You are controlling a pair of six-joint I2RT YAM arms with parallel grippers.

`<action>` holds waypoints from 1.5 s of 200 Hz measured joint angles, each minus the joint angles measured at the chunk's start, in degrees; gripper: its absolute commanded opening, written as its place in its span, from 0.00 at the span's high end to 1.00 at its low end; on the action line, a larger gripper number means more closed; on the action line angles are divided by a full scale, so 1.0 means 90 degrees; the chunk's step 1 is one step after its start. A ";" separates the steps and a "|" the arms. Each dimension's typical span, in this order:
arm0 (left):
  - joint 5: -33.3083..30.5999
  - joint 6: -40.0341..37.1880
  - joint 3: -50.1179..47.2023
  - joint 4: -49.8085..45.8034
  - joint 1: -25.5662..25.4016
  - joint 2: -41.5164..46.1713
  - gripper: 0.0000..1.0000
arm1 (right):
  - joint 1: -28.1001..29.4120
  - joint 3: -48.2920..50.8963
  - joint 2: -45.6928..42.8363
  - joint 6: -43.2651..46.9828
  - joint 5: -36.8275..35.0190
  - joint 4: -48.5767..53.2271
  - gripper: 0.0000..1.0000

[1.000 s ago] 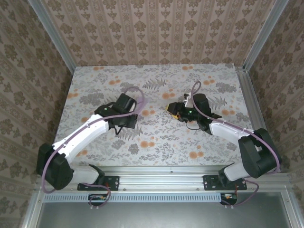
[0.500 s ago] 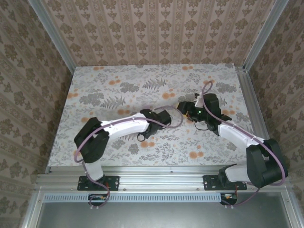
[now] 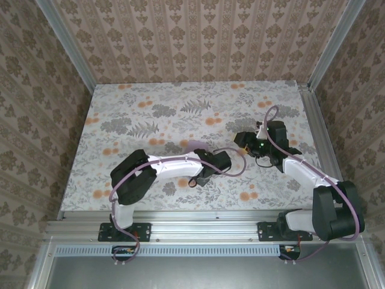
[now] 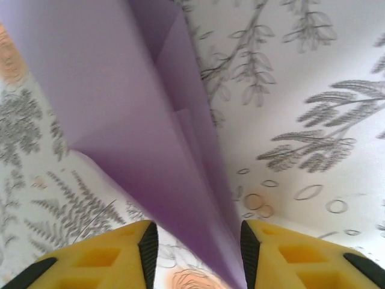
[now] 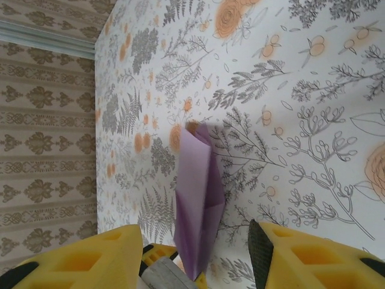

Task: Fold a paper plane with a square sheet of paper (pick it up from the middle)
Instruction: Turn over the paper at the center of the table, then fold the wing for the fifth time at the center of the table.

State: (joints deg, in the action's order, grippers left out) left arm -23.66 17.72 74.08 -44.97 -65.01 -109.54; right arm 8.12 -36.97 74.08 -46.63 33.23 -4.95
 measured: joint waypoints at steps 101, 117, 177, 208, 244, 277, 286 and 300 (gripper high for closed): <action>0.2725 0.0270 -0.1872 0.1127 0.1950 0.3274 0.39 | 0.1127 0.0192 0.0209 -0.0126 -0.0027 -0.0260 0.52; 0.3067 0.0345 -0.2237 0.1222 0.2562 0.3555 0.38 | 0.1678 0.0015 0.0435 -0.0170 -0.0153 -0.0260 0.53; 0.4005 0.0542 -0.2987 0.1520 0.4199 0.3864 0.36 | 0.3247 -0.1287 0.1928 -0.0168 -0.0595 -0.0301 0.63; 0.4318 0.0595 -0.3206 0.1715 0.4726 0.3893 0.35 | 0.3570 -0.1661 0.2708 -0.0141 -0.0707 -0.0313 0.70; 0.4609 0.0614 -0.3390 0.1919 0.4845 0.3893 0.35 | 0.3587 -0.1751 0.3133 -0.0005 -0.0923 -0.0197 0.77; 0.4811 0.0629 -0.3427 0.2047 0.4860 0.3881 0.35 | 0.3551 -0.1753 0.3157 0.0100 -0.1069 -0.0083 0.81; 0.4867 0.0631 -0.3427 0.2079 0.4860 0.3866 0.35 | 0.3529 -0.1736 0.3157 0.0100 -0.1081 -0.0119 0.81; 0.4959 0.0653 -0.3429 0.2140 0.4860 0.3815 0.35 | 0.3483 -0.1659 0.3157 0.0100 -0.1081 -0.0197 0.82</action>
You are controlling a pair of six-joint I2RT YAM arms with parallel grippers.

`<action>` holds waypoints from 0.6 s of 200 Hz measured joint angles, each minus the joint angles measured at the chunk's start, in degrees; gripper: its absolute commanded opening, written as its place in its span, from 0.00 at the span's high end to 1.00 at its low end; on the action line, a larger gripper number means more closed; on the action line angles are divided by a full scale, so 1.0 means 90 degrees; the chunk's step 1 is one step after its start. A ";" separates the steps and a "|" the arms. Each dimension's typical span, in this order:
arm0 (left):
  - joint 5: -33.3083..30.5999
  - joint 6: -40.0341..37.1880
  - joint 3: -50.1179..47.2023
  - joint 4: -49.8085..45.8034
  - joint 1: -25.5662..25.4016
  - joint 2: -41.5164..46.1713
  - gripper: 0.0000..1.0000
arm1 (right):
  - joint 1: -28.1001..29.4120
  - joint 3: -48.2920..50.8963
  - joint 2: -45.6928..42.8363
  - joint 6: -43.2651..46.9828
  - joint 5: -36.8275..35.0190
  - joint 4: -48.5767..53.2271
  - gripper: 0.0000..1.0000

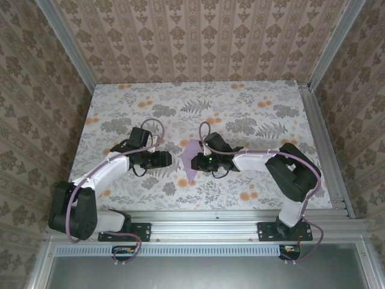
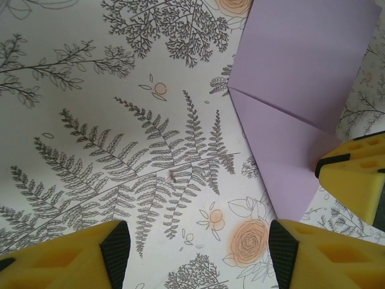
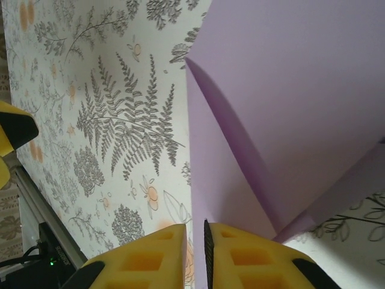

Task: Fold a paper plane with a square sheet of paper (pick it up from the middle)
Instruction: Fold the wing for the fifth time at the center of the table.

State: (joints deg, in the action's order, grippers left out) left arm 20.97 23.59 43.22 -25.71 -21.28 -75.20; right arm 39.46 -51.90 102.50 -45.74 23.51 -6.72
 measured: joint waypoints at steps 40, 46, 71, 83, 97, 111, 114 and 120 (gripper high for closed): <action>0.0236 0.0146 -0.0005 0.0243 -0.0007 -0.0136 0.35 | -0.0134 0.0398 0.0085 -0.0107 0.0058 -0.0430 0.89; 0.0267 0.0170 -0.0010 0.0282 -0.0007 -0.0151 0.35 | -0.0148 0.0459 0.0107 -0.0121 0.0073 -0.0476 0.90; 0.0369 0.0318 -0.0034 0.0474 -0.0073 -0.0202 0.35 | -0.0199 0.0709 0.0131 -0.0194 0.0109 -0.0709 0.95; 0.0393 0.0410 -0.0068 0.0622 -0.0141 -0.0226 0.35 | -0.0219 0.0792 0.0131 -0.0255 0.0148 -0.0872 0.97; 0.0454 0.0556 -0.0143 0.0840 -0.0233 -0.0277 0.35 | -0.0248 0.0882 0.0134 -0.0279 0.0199 -0.1049 1.00; 0.0493 0.0712 -0.0216 0.1064 -0.0352 -0.0381 0.35 | -0.0262 0.0947 0.0134 -0.0291 0.0233 -0.1163 1.00; 0.0491 0.0736 -0.0223 0.1098 -0.0376 -0.0408 0.35 | -0.0262 0.0952 0.0134 -0.0289 0.0240 -0.1180 1.00; 0.0495 0.0799 -0.0236 0.1171 -0.0413 -0.0474 0.35 | -0.0262 0.0967 0.0134 -0.0289 0.0243 -0.1214 1.00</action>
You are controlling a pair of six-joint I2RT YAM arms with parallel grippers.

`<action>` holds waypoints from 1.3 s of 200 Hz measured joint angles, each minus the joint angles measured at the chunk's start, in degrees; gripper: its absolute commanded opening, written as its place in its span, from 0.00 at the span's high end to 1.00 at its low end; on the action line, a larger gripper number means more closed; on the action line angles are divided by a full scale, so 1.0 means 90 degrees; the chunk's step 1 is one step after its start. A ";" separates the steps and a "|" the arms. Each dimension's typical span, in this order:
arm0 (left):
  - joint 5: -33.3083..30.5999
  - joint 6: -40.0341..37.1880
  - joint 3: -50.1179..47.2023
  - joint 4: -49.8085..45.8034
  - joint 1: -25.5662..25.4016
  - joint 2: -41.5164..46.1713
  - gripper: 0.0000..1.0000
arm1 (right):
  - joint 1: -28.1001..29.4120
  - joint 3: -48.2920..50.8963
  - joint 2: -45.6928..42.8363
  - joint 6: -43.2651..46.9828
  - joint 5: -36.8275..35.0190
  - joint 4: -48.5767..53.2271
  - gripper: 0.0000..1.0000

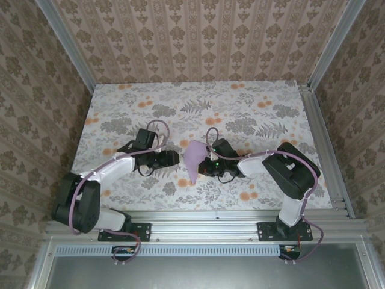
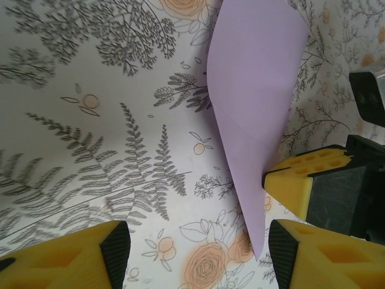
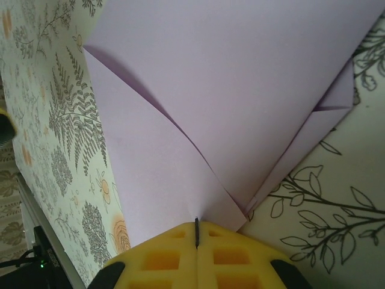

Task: Fold a paper plane with a square sheet of paper (pick it up from the middle)
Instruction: Fold the wing for the fifth time at the center of the table.

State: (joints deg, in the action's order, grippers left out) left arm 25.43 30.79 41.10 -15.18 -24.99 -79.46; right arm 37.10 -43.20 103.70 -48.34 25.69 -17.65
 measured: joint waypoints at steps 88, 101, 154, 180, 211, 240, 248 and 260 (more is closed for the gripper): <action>-0.0146 0.1105 -0.0027 0.1491 -0.0945 -0.1071 0.53 | -0.0036 0.0104 0.0015 0.0002 0.0051 -0.0221 1.00; -0.0187 0.1207 -0.0032 0.1596 -0.0979 -0.1178 0.57 | -0.0041 0.0104 0.0015 0.0002 0.0068 -0.0221 1.00; -0.0308 0.1367 -0.0029 0.1911 -0.1018 -0.1326 0.81 | -0.0058 0.0107 0.0022 0.0000 0.0104 -0.0238 1.00; -0.0379 0.1297 -0.0027 0.1882 -0.1018 -0.1491 0.84 | -0.0061 0.0104 0.0022 0.0000 0.0121 -0.0240 1.00; -0.0498 0.1219 0.0027 0.1698 -0.1020 -0.1501 0.78 | -0.0061 0.0104 0.0022 0.0000 0.0121 -0.0240 1.00; -0.0656 0.1069 0.0085 0.1498 -0.1049 -0.1491 0.70 | -0.0061 0.0104 0.0022 0.0000 0.0121 -0.0238 1.00; -0.0692 0.1044 0.0085 0.1455 -0.1054 -0.1481 0.69 | -0.0061 0.0104 0.0022 0.0000 0.0121 -0.0238 1.00; -0.0760 0.1005 0.0085 0.1387 -0.1059 -0.1426 0.67 | -0.0061 0.0104 0.0022 0.0000 0.0121 -0.0238 1.00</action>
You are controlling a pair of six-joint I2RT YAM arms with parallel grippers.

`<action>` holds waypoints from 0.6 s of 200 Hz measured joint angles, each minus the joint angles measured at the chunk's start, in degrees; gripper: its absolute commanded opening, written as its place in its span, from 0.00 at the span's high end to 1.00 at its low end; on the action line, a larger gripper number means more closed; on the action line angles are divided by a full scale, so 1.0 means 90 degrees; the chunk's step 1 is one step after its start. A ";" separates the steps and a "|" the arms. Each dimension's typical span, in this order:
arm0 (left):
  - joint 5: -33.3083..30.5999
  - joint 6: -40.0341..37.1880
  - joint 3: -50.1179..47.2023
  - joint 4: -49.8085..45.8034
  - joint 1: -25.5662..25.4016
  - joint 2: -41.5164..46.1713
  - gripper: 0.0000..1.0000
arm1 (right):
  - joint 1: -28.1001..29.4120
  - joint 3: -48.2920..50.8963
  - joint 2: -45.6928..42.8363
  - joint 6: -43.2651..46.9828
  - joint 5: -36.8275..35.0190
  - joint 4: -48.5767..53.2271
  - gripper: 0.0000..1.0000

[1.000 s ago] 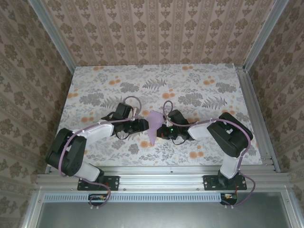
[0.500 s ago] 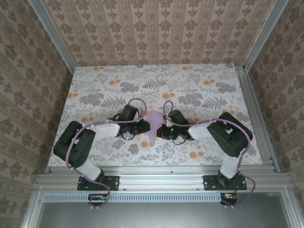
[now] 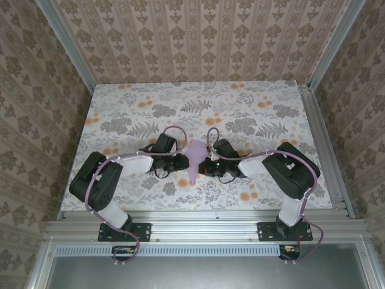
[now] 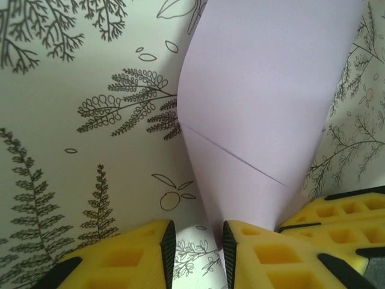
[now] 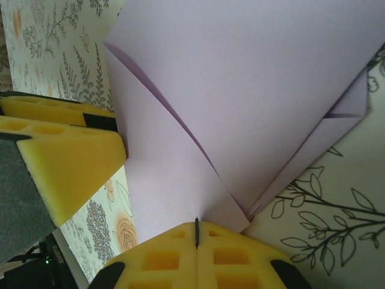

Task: Fold a paper plane with a square sheet of paper (pick it up from the middle)
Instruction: Fold the wing for the fifth time at the center of the table.

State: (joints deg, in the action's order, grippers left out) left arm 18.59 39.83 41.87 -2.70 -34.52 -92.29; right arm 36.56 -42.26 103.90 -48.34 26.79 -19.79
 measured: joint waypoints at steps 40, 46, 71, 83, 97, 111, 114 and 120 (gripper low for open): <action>-0.0019 -0.0019 0.0005 0.0010 0.0000 0.0015 0.68 | -0.0005 0.0000 0.0007 0.0000 0.0024 -0.0012 1.00; -0.0007 -0.0022 0.0019 0.0022 0.0000 -0.0005 0.70 | -0.0010 0.0000 0.0012 -0.0002 0.0036 -0.0022 1.00; 0.0027 -0.0022 0.0109 0.0078 0.0000 -0.0129 0.74 | -0.0019 0.0000 0.0015 -0.0002 0.0056 -0.0024 1.00; 0.0029 -0.0017 0.0117 0.0092 0.0000 -0.0153 0.77 | -0.0022 0.0000 0.0029 -0.0002 0.0078 -0.0034 1.00; 0.0032 -0.0019 0.0131 0.0090 0.0000 -0.0158 0.81 | -0.0024 0.0000 0.0039 -0.0007 0.0114 -0.0049 1.00; 0.0036 -0.0027 0.0175 0.0090 0.0000 -0.0163 0.84 | -0.0034 0.0000 0.0041 -0.0007 0.0124 -0.0049 1.00; 0.0036 -0.0024 0.0187 0.0090 0.0000 -0.0165 0.85 | -0.0034 0.0000 0.0041 -0.0007 0.0124 -0.0049 1.00; 0.0039 -0.0029 0.0206 0.0090 0.0000 -0.0168 0.86 | -0.0034 0.0000 0.0041 -0.0007 0.0121 -0.0049 1.00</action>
State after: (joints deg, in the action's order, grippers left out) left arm 18.94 39.57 43.72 -1.89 -34.52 -93.80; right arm 36.25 -42.26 104.27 -48.40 27.88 -20.23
